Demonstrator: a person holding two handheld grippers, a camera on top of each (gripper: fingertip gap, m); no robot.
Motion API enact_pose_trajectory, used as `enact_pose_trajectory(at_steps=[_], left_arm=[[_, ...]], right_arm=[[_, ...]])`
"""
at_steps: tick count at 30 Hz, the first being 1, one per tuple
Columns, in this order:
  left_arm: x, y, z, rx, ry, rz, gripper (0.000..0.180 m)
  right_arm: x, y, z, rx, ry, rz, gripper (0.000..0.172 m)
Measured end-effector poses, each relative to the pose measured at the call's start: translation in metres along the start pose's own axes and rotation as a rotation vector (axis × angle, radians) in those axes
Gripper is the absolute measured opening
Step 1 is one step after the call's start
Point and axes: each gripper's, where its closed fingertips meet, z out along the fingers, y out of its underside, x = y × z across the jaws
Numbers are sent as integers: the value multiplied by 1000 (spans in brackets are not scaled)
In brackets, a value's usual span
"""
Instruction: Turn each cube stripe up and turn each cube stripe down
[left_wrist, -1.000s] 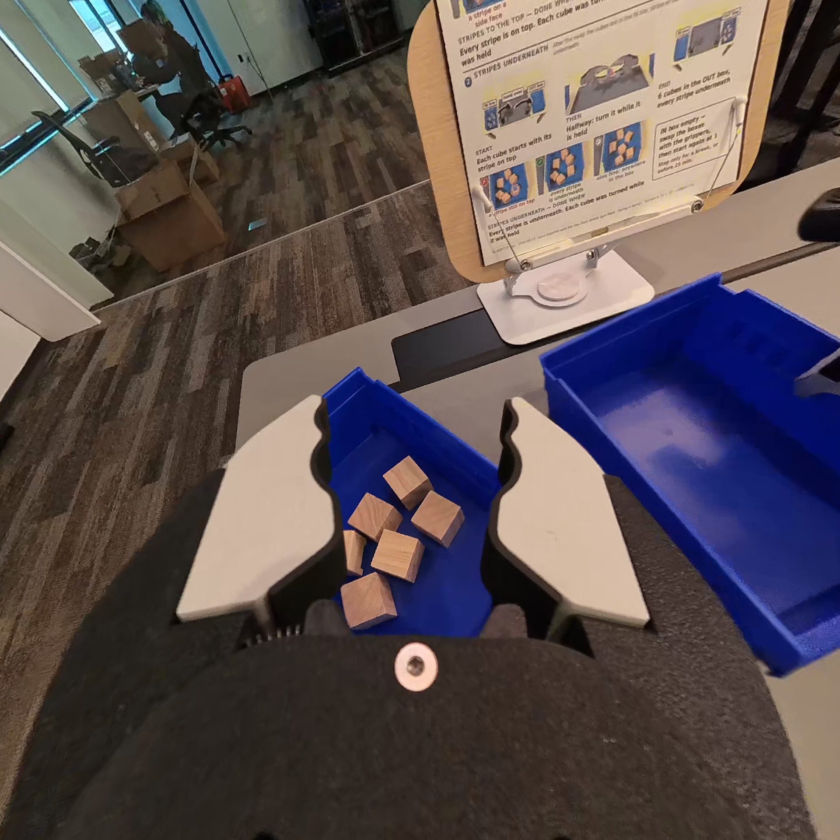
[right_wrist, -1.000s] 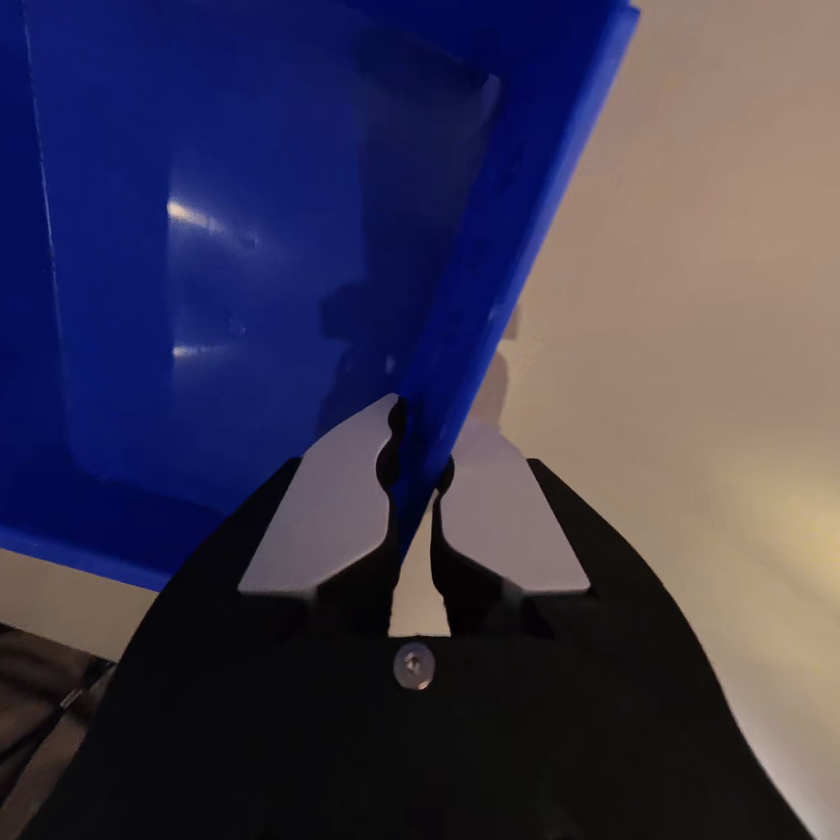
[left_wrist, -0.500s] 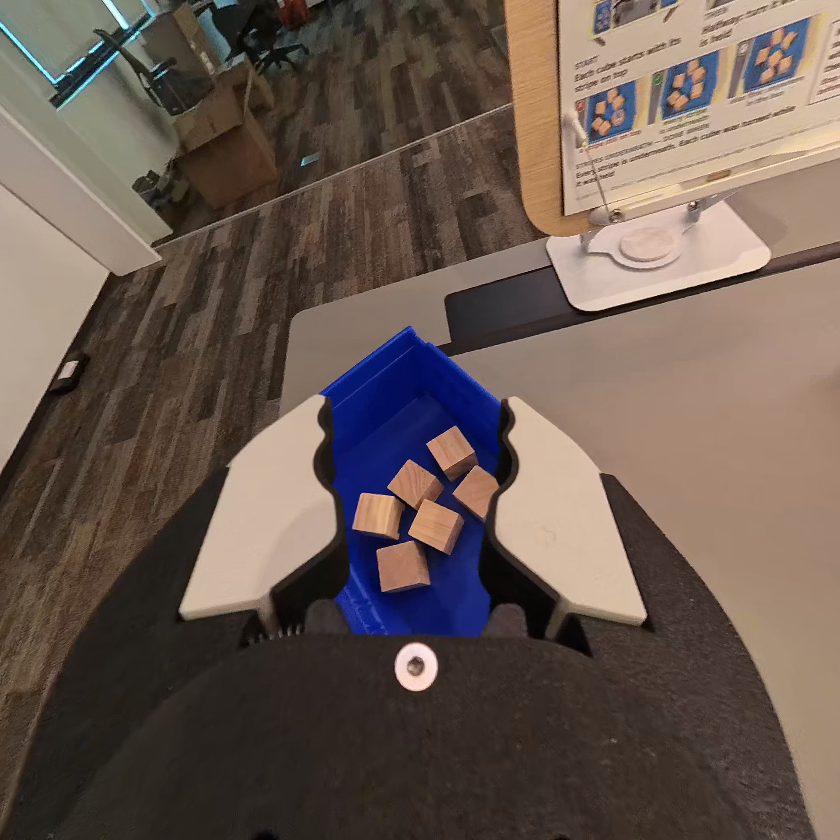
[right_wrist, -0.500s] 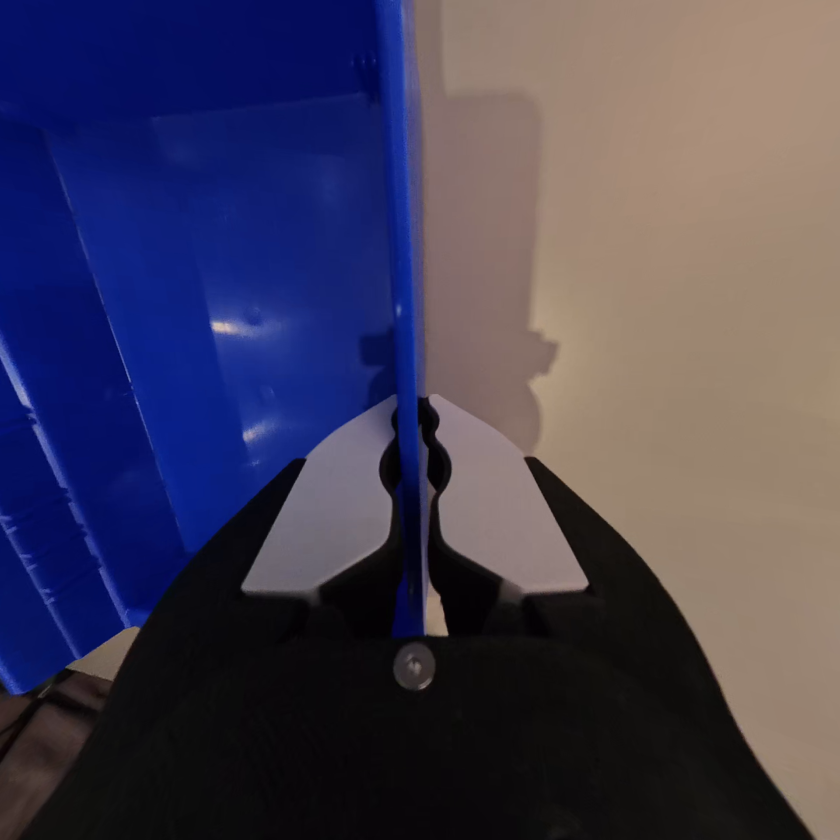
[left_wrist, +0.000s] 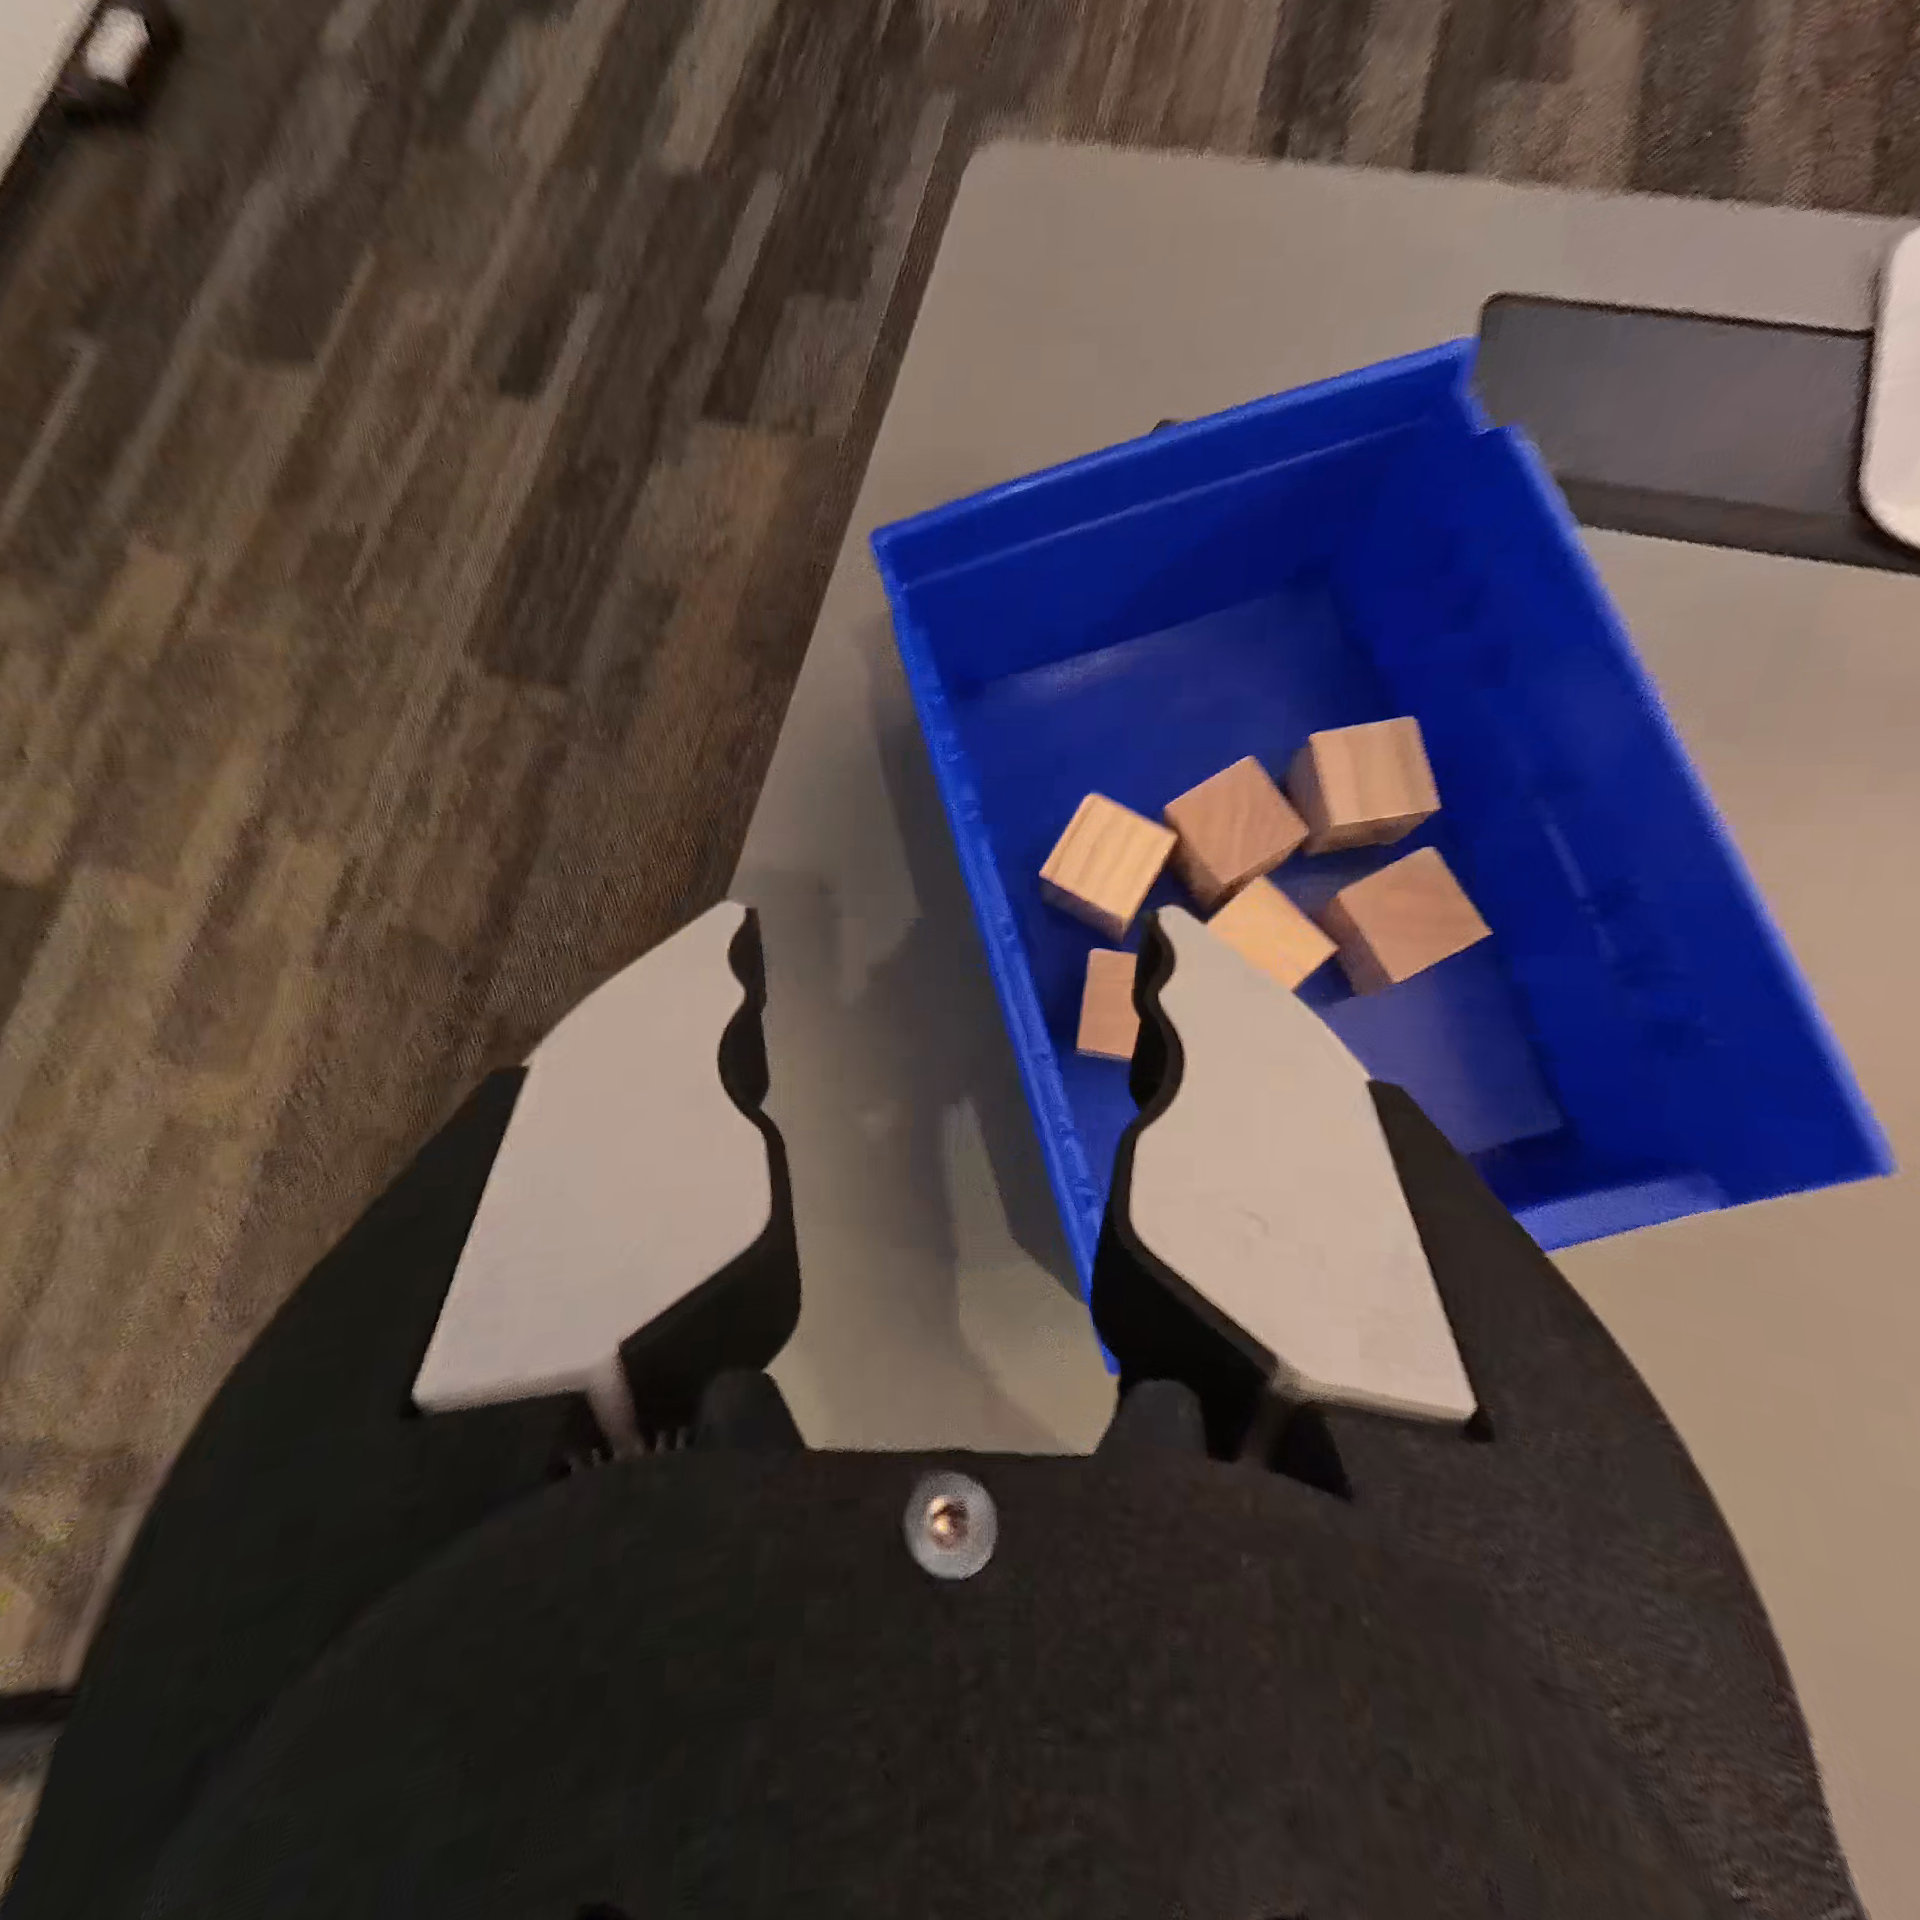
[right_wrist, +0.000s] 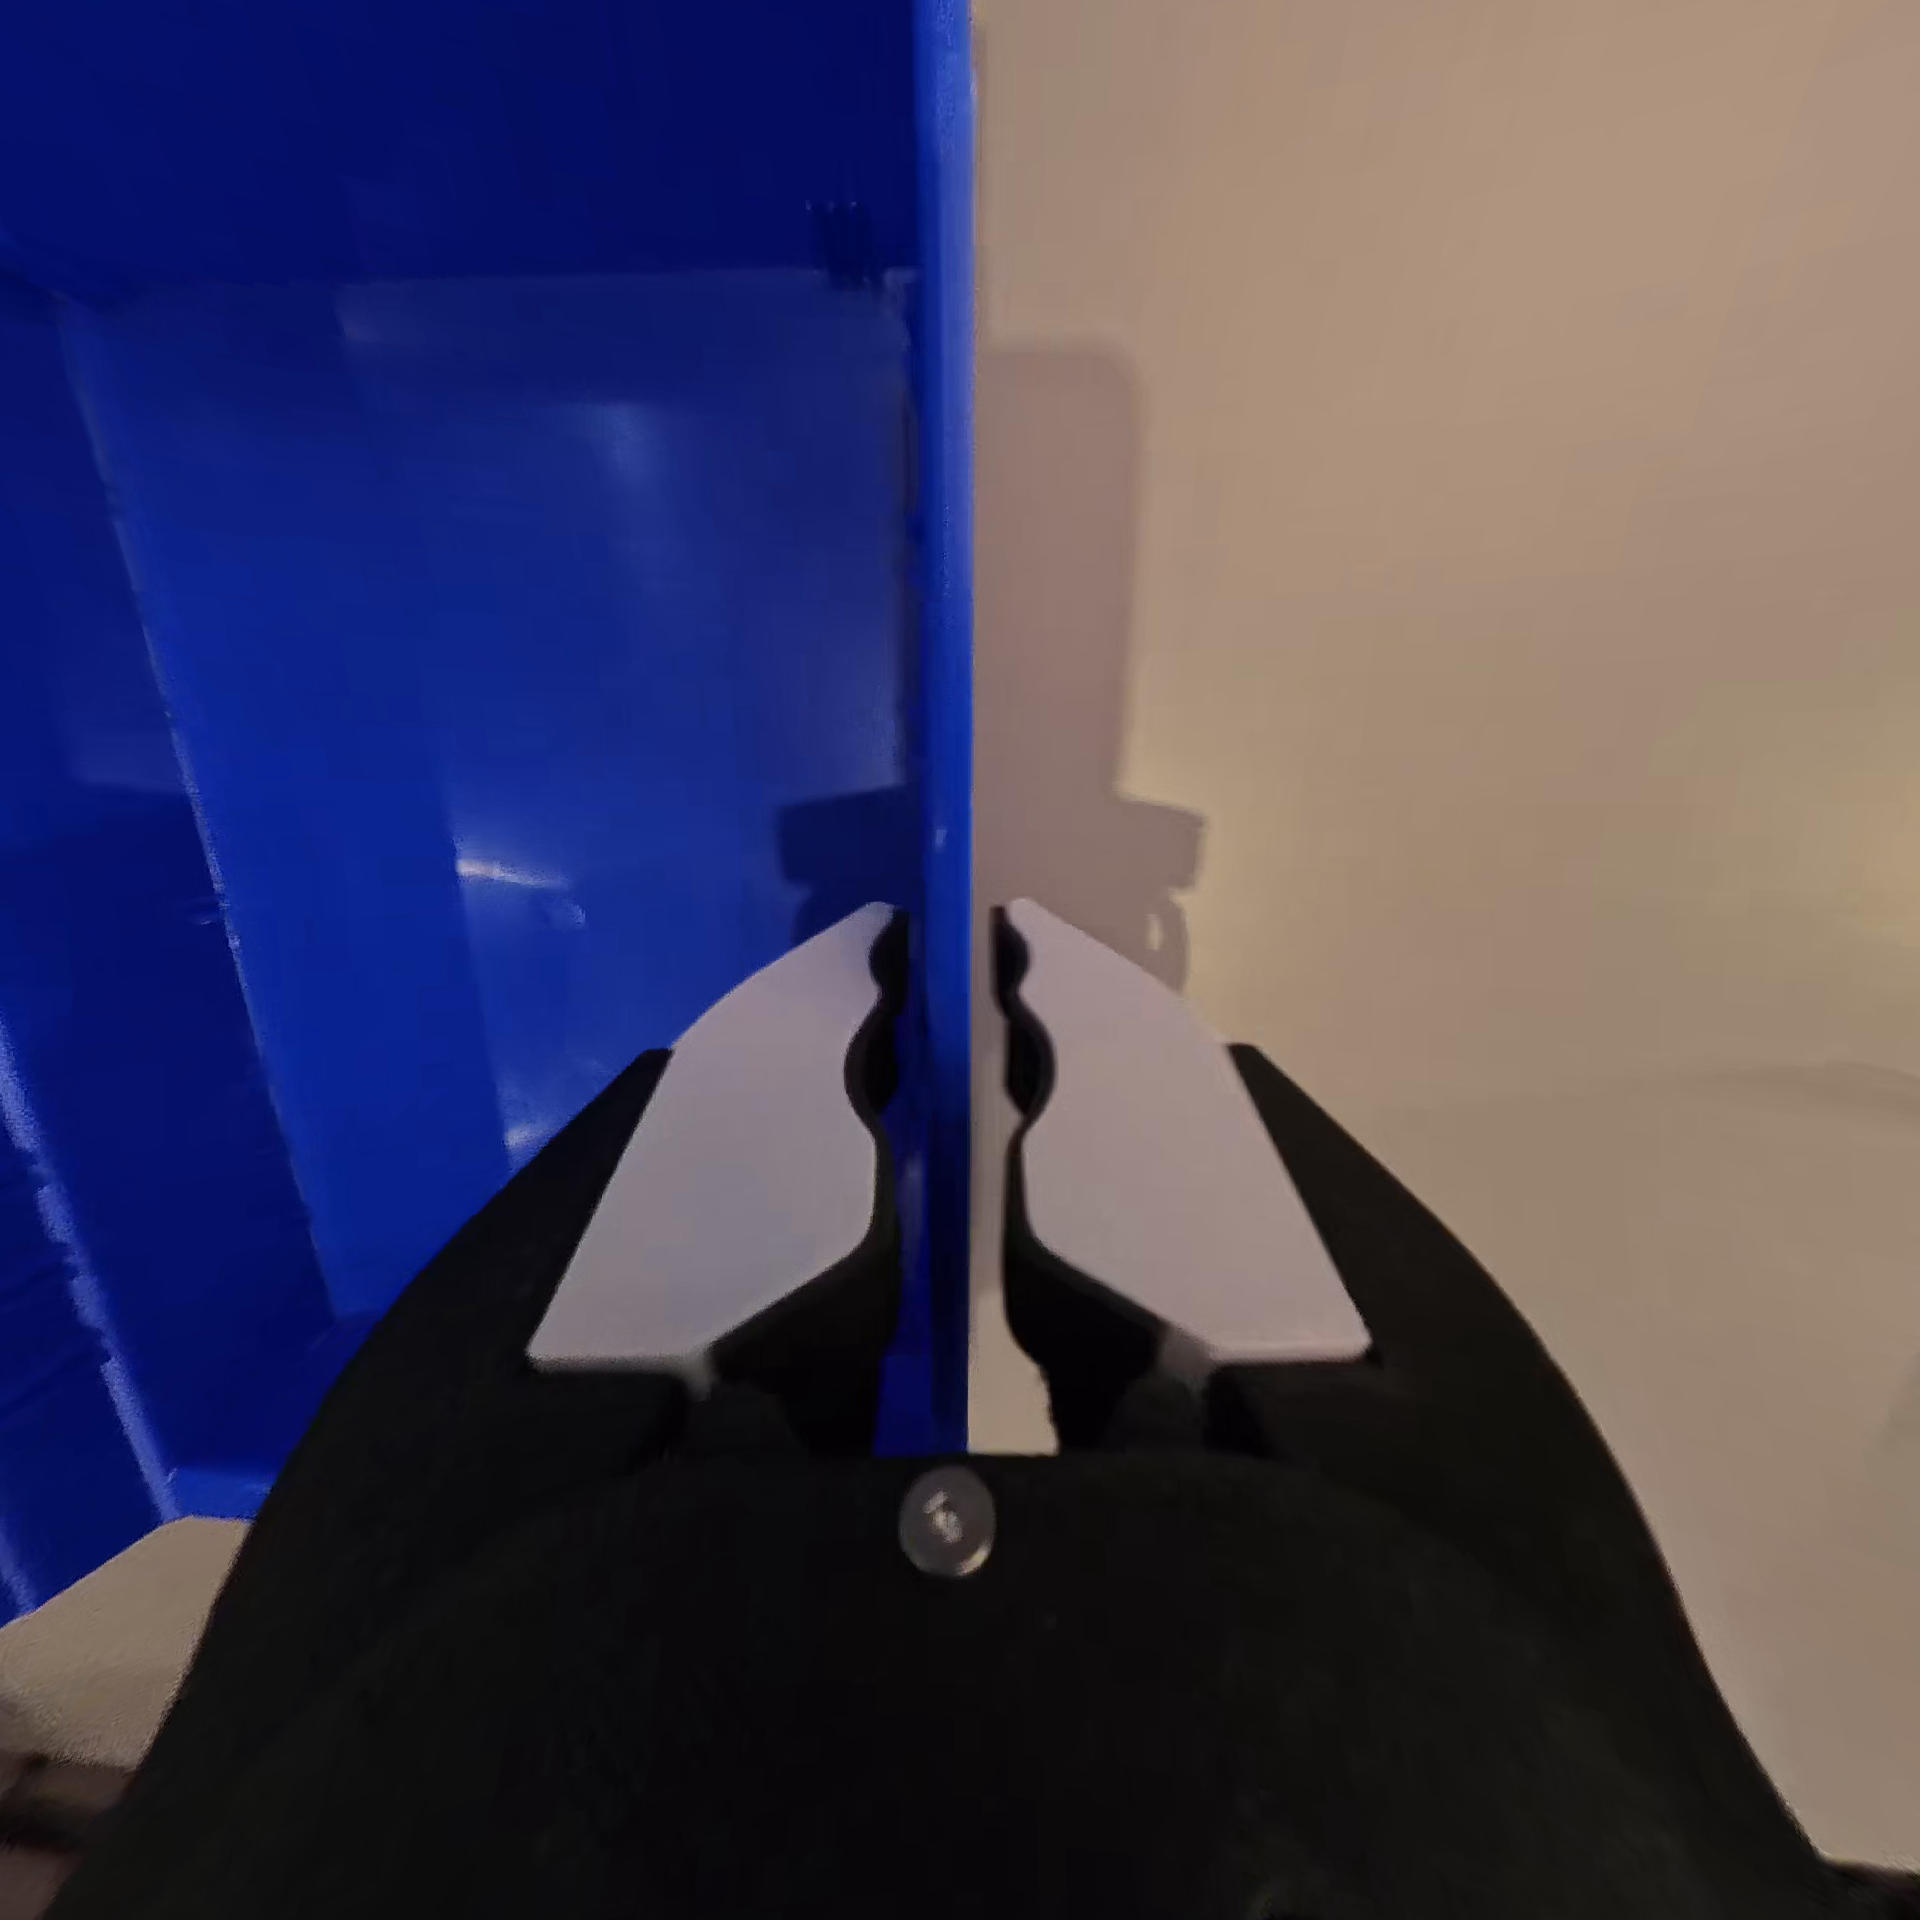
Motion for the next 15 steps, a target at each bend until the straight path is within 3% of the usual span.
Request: enact_pose_trajectory(at_steps=[1,4,6,8,15], left_arm=[[-7,6,10,-36,2,-21,68],[-20,26,41,-178,30,-73,74],[-17,31,59,-219,97,-109,55],[-12,33,73,-243,146,-135,55],[-6,57,108,-404,119,-69,53]], right_arm=[[1,-2,-5,18,25,-7,28],[-4,-13,-27,117,43,3,36],[-9,-17,-40,168,49,-3,37],[-12,-18,-48,190,56,-19,37],[-15,-15,-47,175,84,-44,37]])
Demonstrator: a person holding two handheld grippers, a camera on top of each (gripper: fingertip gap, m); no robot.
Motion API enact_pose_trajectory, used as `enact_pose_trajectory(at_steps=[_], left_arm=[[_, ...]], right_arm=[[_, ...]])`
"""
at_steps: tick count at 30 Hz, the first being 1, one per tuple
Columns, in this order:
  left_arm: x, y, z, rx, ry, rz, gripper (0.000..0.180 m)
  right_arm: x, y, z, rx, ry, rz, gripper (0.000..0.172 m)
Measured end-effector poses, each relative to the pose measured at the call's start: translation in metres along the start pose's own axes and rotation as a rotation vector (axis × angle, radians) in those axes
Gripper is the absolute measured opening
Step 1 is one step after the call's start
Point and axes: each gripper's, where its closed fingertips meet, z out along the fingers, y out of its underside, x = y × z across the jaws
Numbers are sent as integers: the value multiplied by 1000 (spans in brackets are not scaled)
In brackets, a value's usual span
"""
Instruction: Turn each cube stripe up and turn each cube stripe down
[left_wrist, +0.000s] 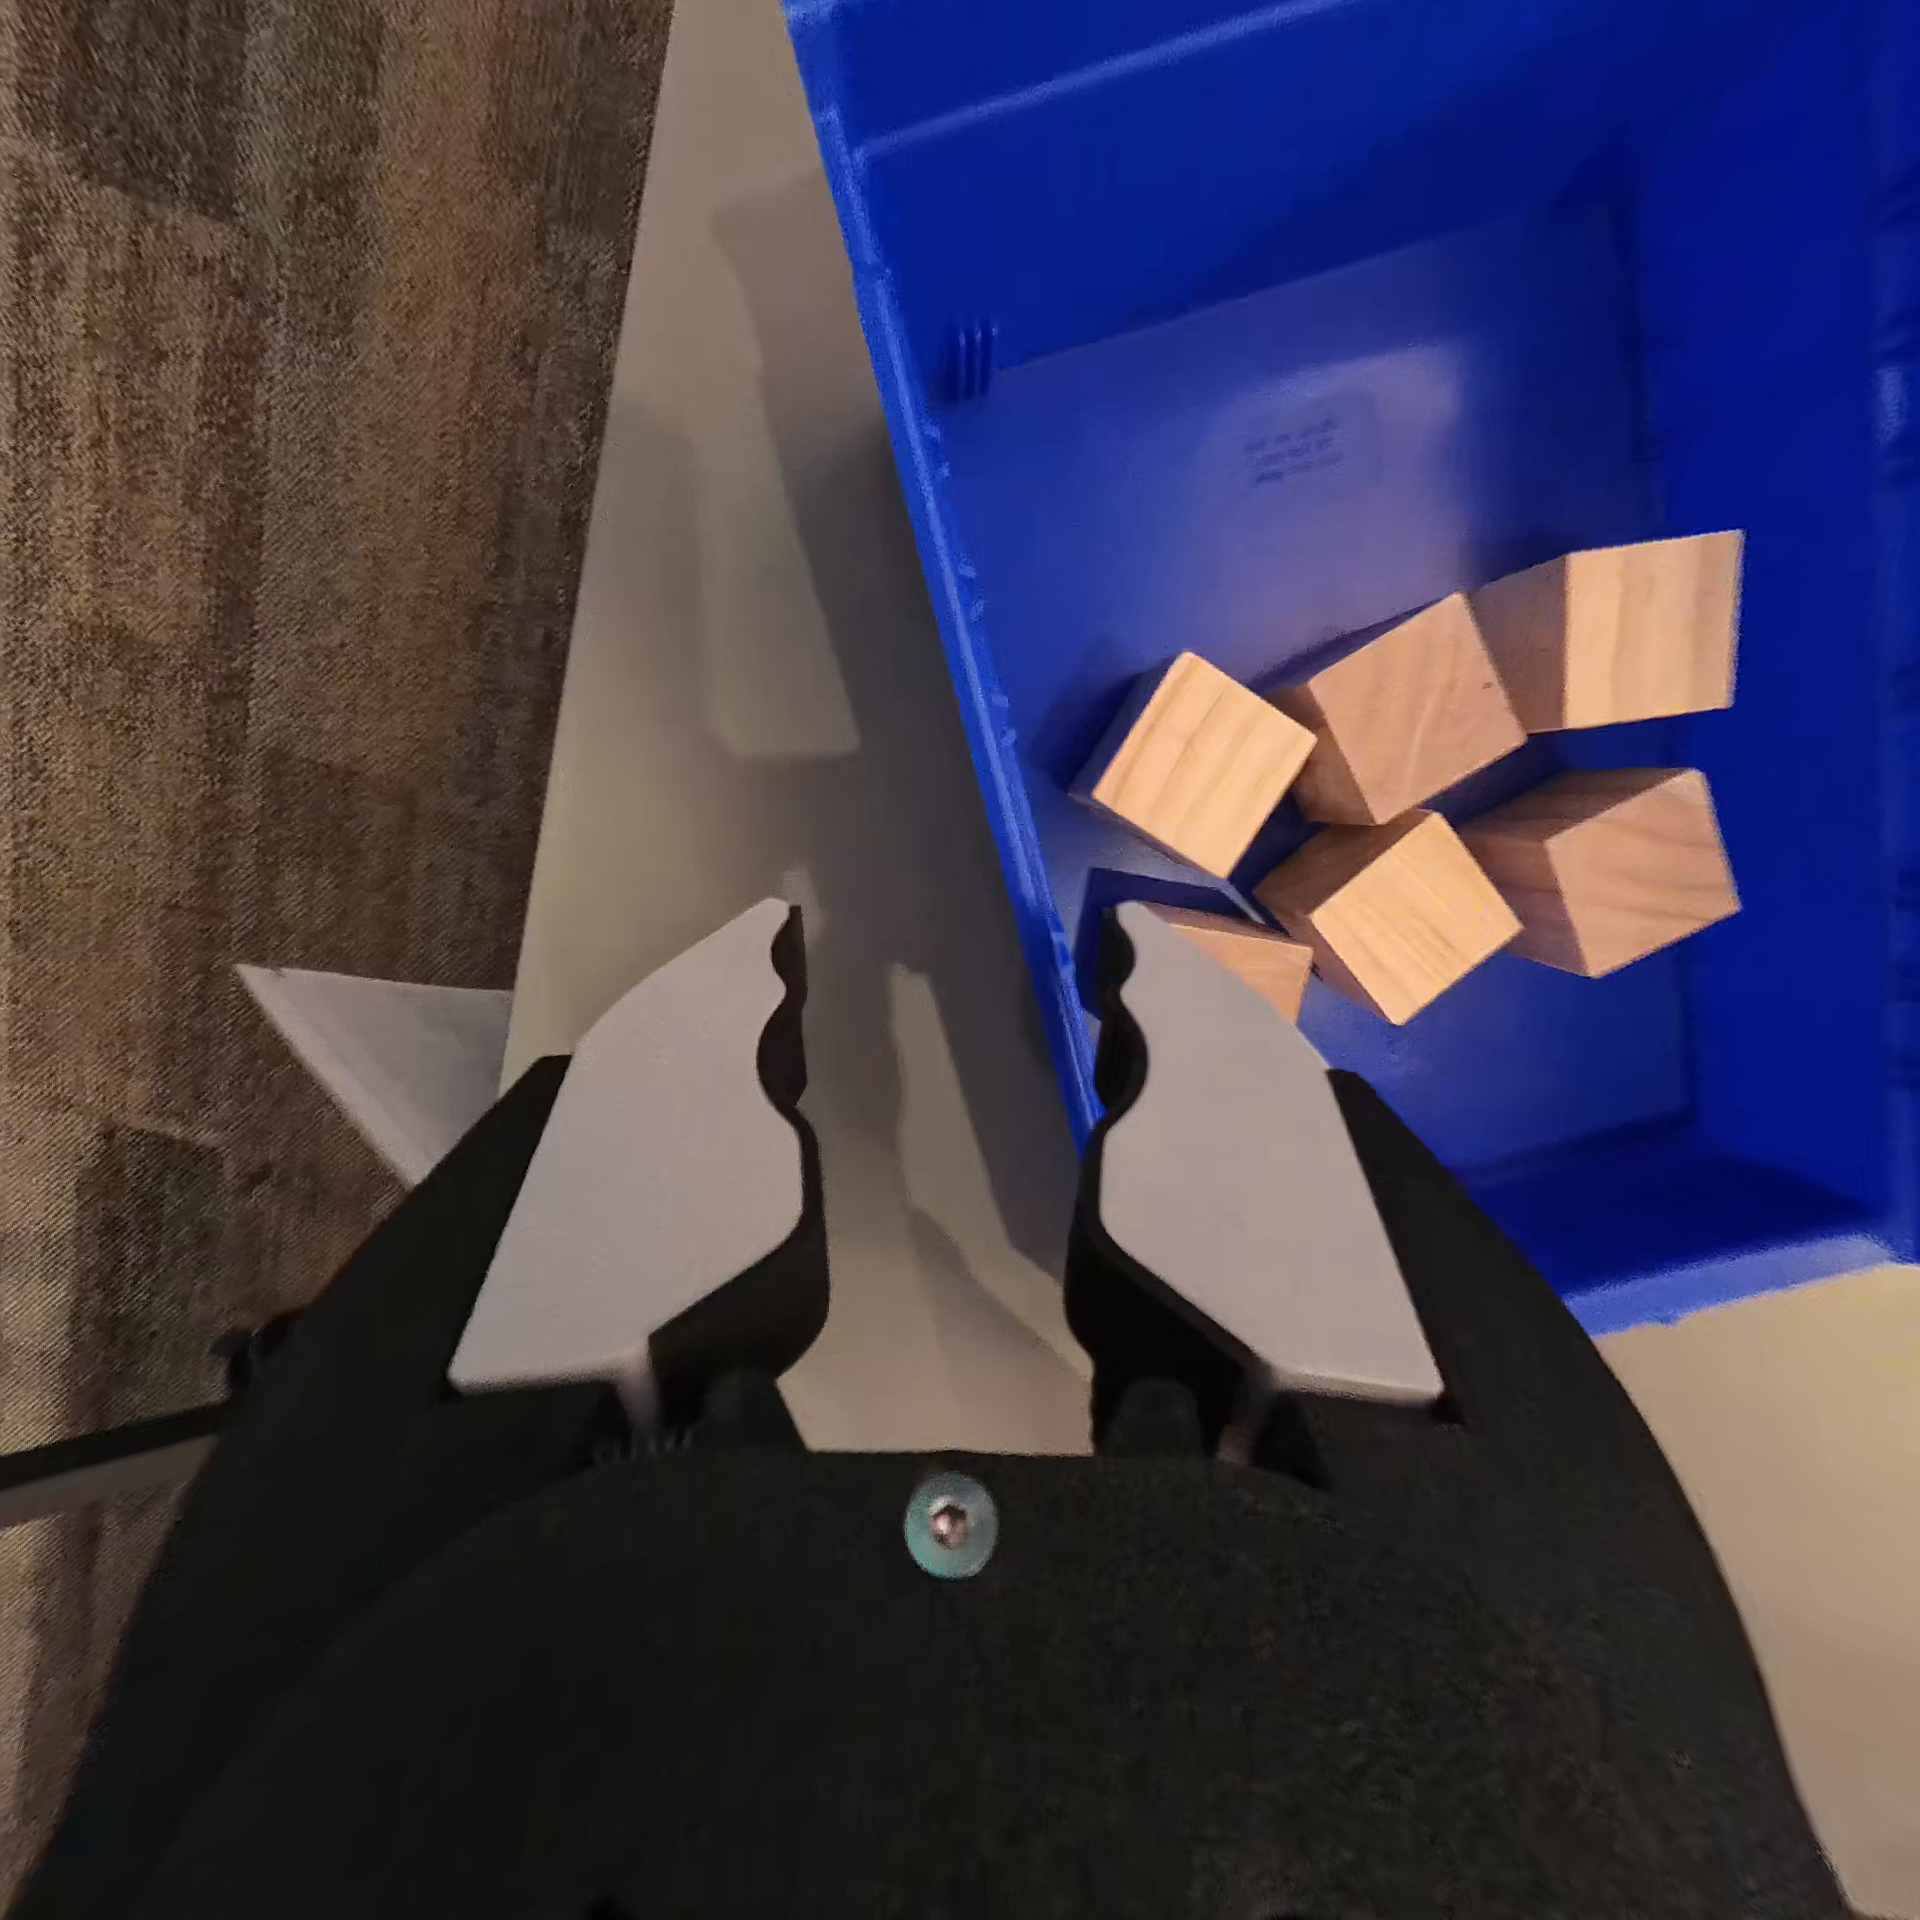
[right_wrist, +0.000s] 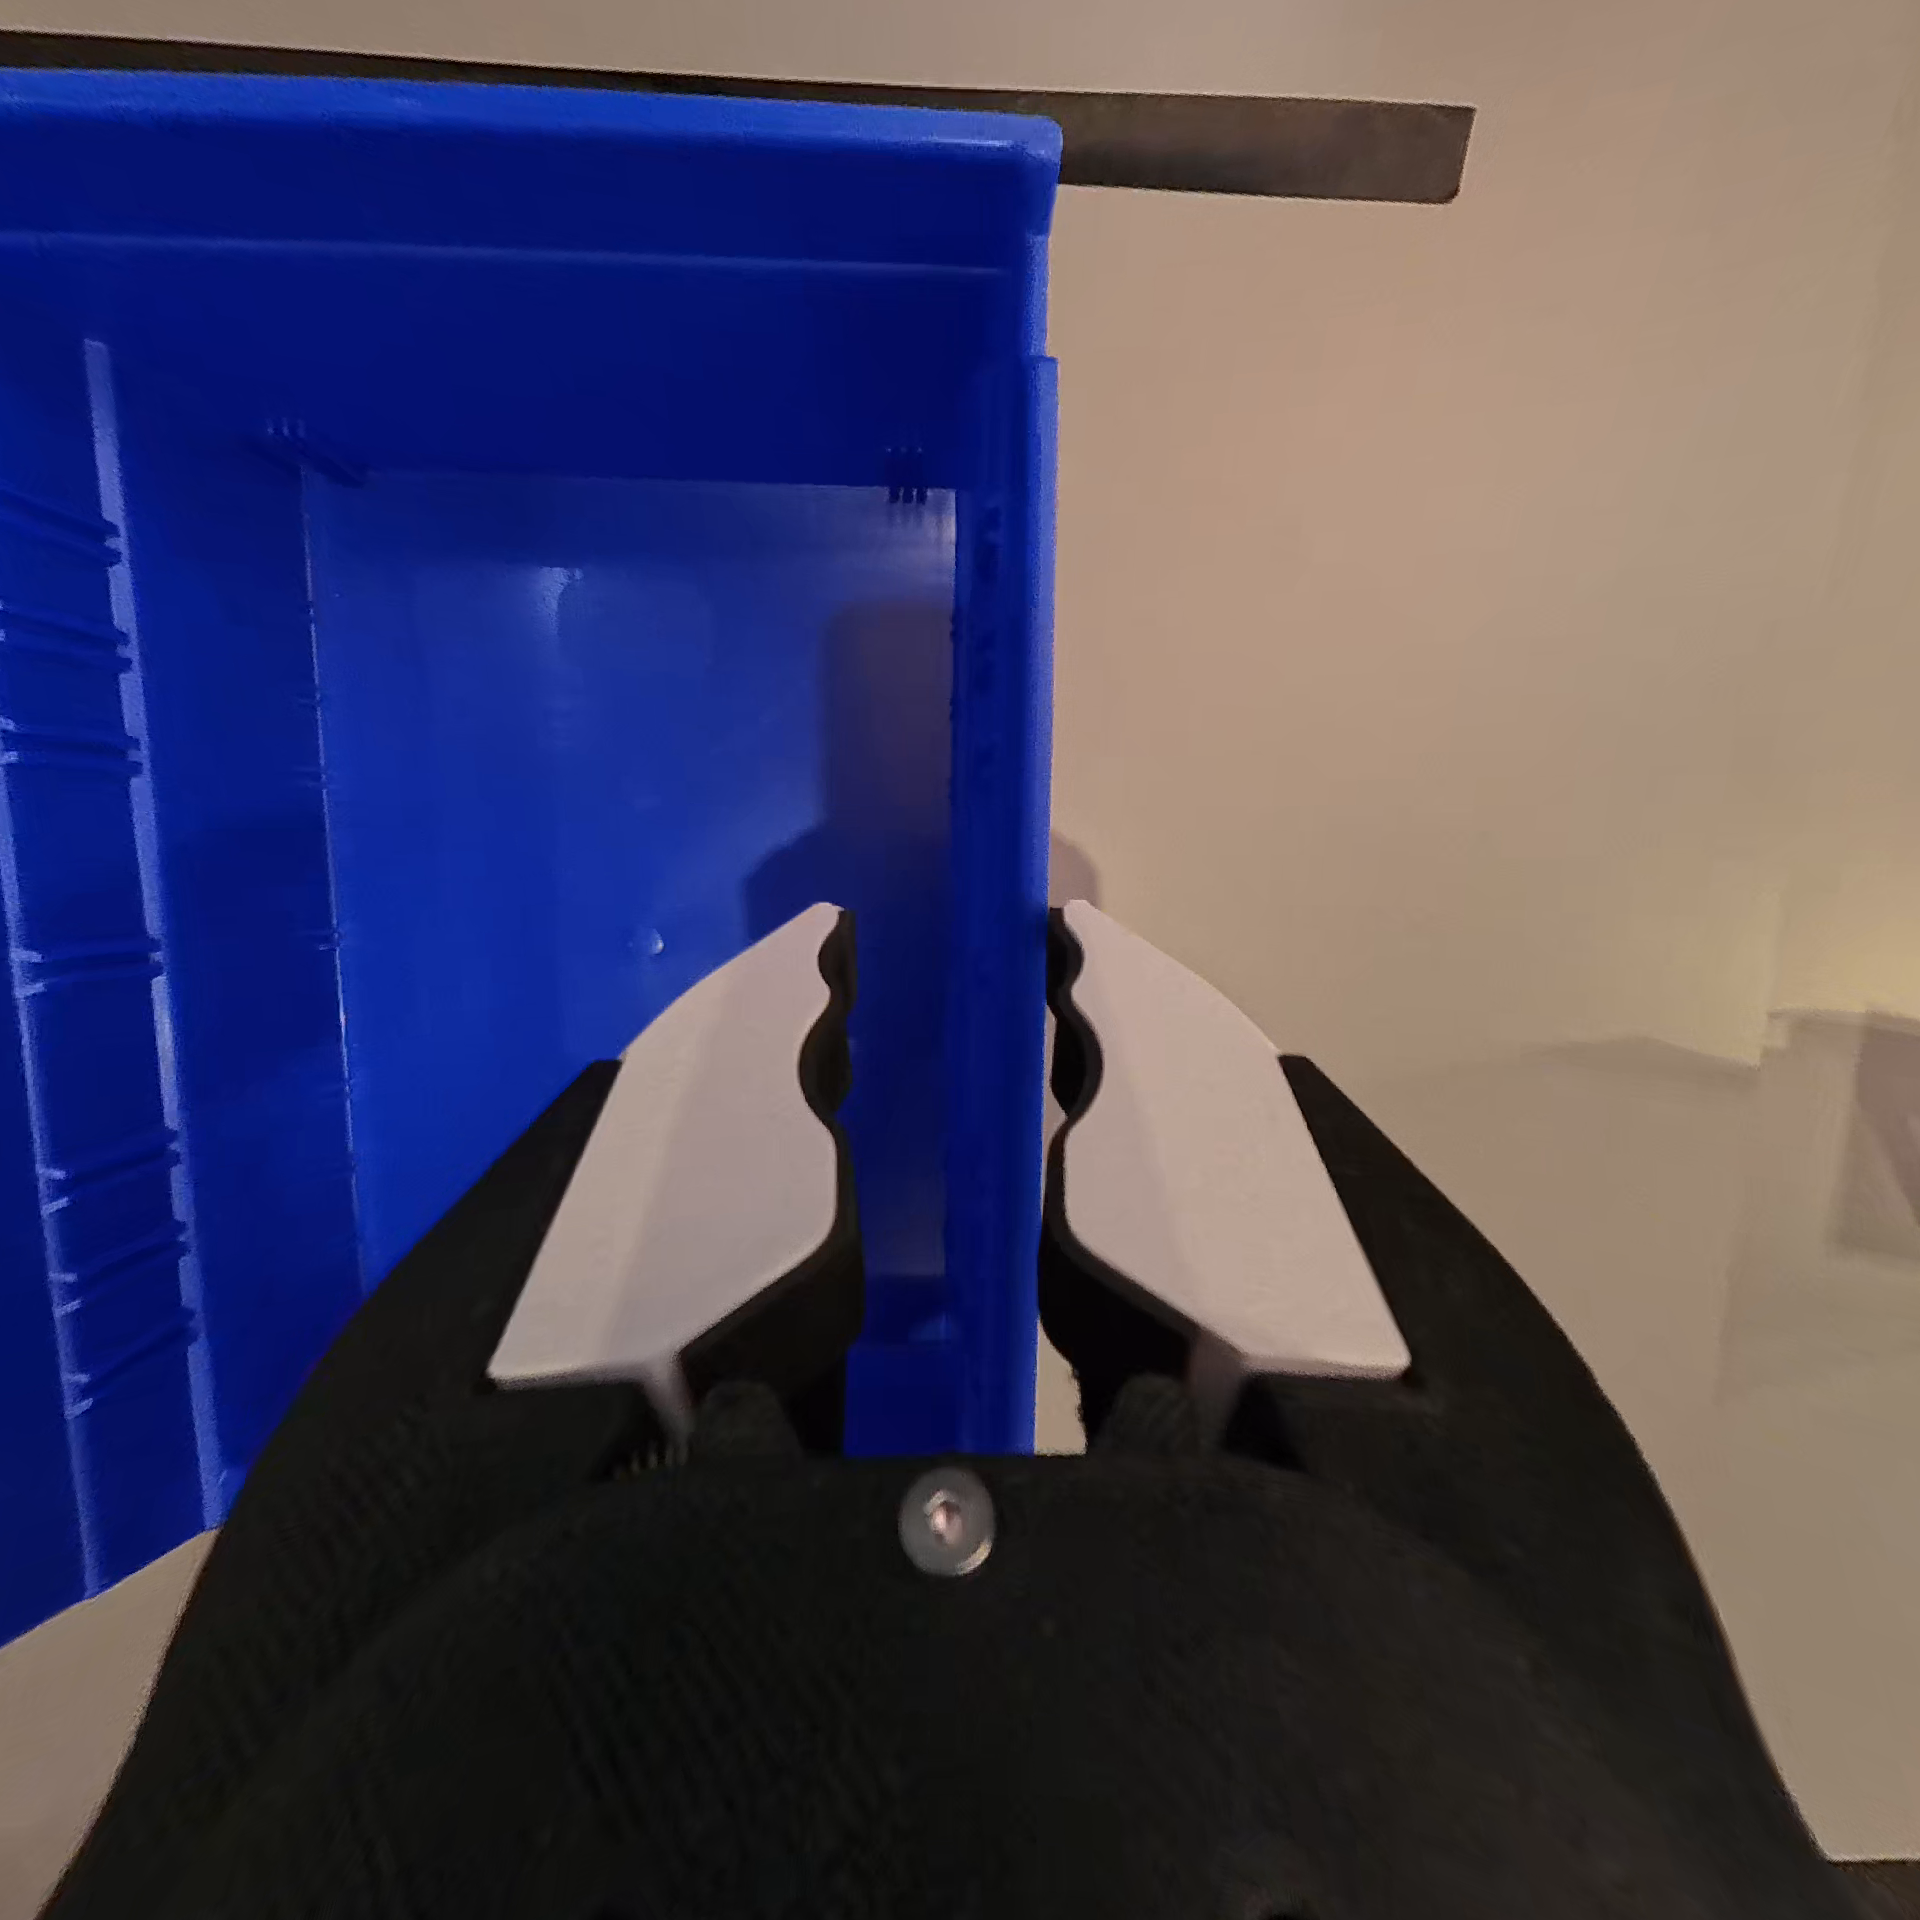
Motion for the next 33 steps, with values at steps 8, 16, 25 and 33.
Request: enact_pose_trajectory(at_steps=[8,16,25,33], left_arm=[[18,-2,24,-73,29,100,10],[46,-29,36,25,11,376,11],[70,-41,29,94,-1,490,19],[164,-68,-83,534,466,401,41]], right_arm=[[1,3,6,-40,59,-51,37],[4,14,17,-92,8,-23,37],[4,17,24,-117,0,-22,37],[4,15,22,-101,-6,-20,37]])
